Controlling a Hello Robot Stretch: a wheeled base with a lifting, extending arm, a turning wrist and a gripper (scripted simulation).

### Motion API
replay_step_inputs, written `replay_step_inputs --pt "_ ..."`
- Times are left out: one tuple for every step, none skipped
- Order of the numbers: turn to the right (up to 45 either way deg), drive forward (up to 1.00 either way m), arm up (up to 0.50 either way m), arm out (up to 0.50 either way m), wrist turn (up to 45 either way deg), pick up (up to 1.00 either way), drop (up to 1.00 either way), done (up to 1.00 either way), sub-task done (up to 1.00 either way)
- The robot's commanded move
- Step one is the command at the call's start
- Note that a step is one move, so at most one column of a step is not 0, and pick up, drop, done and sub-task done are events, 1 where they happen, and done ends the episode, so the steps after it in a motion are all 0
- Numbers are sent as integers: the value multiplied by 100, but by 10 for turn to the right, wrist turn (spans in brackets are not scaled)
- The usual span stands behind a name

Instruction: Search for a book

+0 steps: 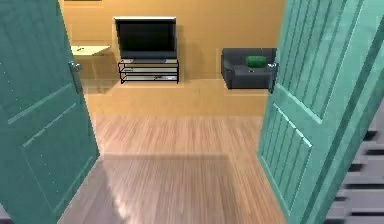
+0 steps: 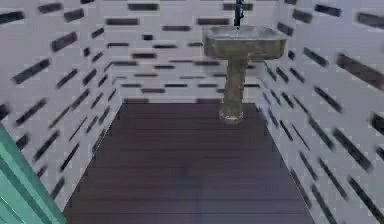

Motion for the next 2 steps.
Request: replay_step_inputs --pt "-450 0 0 0 0 0 0 0 0" --pt "-450 0 0 0 0 0 0 0 0"
